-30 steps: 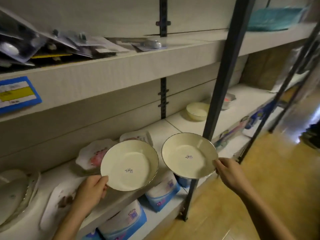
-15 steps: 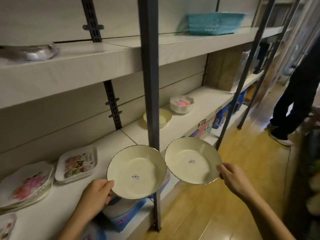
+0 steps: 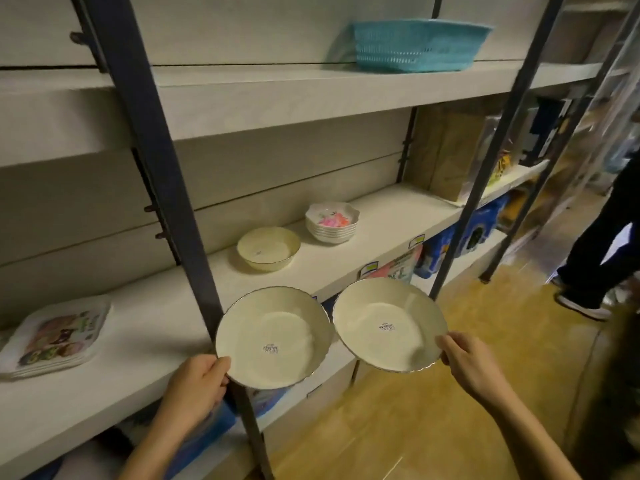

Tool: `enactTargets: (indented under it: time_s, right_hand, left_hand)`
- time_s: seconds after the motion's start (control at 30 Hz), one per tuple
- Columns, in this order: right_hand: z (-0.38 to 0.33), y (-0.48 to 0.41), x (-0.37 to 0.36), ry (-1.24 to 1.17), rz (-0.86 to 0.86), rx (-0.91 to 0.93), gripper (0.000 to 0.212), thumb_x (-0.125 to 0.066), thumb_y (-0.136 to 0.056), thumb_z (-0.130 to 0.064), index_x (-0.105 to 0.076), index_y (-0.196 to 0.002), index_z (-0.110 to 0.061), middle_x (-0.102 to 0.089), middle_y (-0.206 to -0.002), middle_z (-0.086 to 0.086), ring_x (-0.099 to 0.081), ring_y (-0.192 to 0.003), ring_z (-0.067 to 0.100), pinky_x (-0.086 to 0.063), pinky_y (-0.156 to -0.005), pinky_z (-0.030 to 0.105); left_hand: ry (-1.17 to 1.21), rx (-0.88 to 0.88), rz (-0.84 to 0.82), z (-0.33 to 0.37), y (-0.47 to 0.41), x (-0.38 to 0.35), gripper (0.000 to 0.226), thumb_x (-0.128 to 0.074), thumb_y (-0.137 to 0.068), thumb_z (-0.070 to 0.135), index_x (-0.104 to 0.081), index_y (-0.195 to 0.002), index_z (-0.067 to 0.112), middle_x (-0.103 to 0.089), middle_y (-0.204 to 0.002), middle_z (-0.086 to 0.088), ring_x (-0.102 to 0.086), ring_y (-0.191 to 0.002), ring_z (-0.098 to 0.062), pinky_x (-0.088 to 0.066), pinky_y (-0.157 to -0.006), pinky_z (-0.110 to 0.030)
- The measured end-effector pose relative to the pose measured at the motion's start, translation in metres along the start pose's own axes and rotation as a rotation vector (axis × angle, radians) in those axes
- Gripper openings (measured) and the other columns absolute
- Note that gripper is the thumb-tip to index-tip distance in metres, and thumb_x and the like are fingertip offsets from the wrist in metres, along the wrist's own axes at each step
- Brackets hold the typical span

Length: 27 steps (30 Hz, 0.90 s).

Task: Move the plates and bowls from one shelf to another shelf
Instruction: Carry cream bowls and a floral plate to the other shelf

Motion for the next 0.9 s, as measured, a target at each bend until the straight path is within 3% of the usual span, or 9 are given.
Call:
enactTargets:
  time_s: [0.1,0.3,0.53,0.67,0.8,0.9]
  right_hand:
    - [0.005,-0.032,0.007,0.011,-0.010,0.012,0.041,-0.044,-0.093,-0.022,-0.044,-0.053,-0.013,-0.042,-0.049,0.000,-0.038,-0.049,0.019,-0.027,-0.054,0.031]
    - [-0.007,-0.103,0.005,-0.001,-0.063,0.080,0.039,-0.044,-0.094,-0.022,-0.050,-0.055,-0.014,-0.046,-0.053,-0.001,-0.043,-0.052,0.017,-0.032,-0.054,0.030]
    - [-0.032,-0.196,-0.013,-0.037,-0.157,0.144,0.039,-0.044,-0.094,-0.025,-0.059,-0.077,0.006,-0.048,-0.060,0.005,-0.044,-0.058,0.021,-0.037,-0.061,0.035]
    - [-0.052,-0.239,-0.032,-0.019,-0.237,0.184,0.039,-0.043,-0.095,-0.024,-0.059,-0.073,0.003,-0.054,-0.061,0.007,-0.049,-0.062,0.023,-0.042,-0.063,0.038]
    - [-0.082,-0.275,-0.059,0.001,-0.327,0.264,0.037,-0.043,-0.094,-0.020,-0.052,-0.060,-0.008,-0.055,-0.060,0.006,-0.047,-0.060,0.021,-0.033,-0.056,0.031]
    - [-0.111,-0.296,-0.084,0.022,-0.404,0.348,0.037,-0.041,-0.094,-0.018,-0.048,-0.059,-0.010,-0.056,-0.063,0.005,-0.046,-0.060,0.018,-0.033,-0.055,0.028]
  left_hand:
    - [0.011,0.009,0.020,0.015,-0.012,-0.014,0.035,-0.044,-0.094,0.016,-0.050,-0.060,0.007,-0.045,-0.051,-0.005,-0.042,-0.046,-0.012,-0.033,-0.047,-0.022]
    - [0.077,0.098,0.094,0.023,-0.055,-0.036,0.041,-0.046,-0.093,0.011,-0.046,-0.052,0.007,-0.036,-0.027,0.003,-0.035,-0.040,-0.016,-0.029,-0.050,-0.028]
    - [0.089,0.172,0.241,0.028,-0.099,-0.048,0.048,-0.050,-0.091,0.012,-0.042,-0.044,0.010,-0.037,-0.026,0.003,-0.037,-0.037,-0.019,-0.032,-0.052,-0.031]
    - [0.153,0.254,0.310,0.034,-0.107,-0.052,0.045,-0.051,-0.091,0.010,-0.045,-0.047,0.007,-0.042,-0.037,-0.001,-0.040,-0.042,-0.018,-0.033,-0.049,-0.028]
    - [0.088,0.319,0.376,0.039,-0.106,-0.049,0.044,-0.052,-0.090,0.016,-0.046,-0.047,0.011,-0.047,-0.050,-0.007,-0.045,-0.054,-0.021,-0.037,-0.063,-0.032]
    - [0.023,0.356,0.399,0.039,-0.096,-0.051,0.040,-0.049,-0.091,0.019,-0.047,-0.051,0.019,-0.048,-0.051,-0.001,-0.044,-0.056,-0.019,-0.041,-0.065,-0.036]
Point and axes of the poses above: each hand's wrist, its own y-axis away from the middle knuckle, its own x-axis out of the back of the hand, z = x × y, the point moved 4 cm from there along -y, towards the middle knuckle
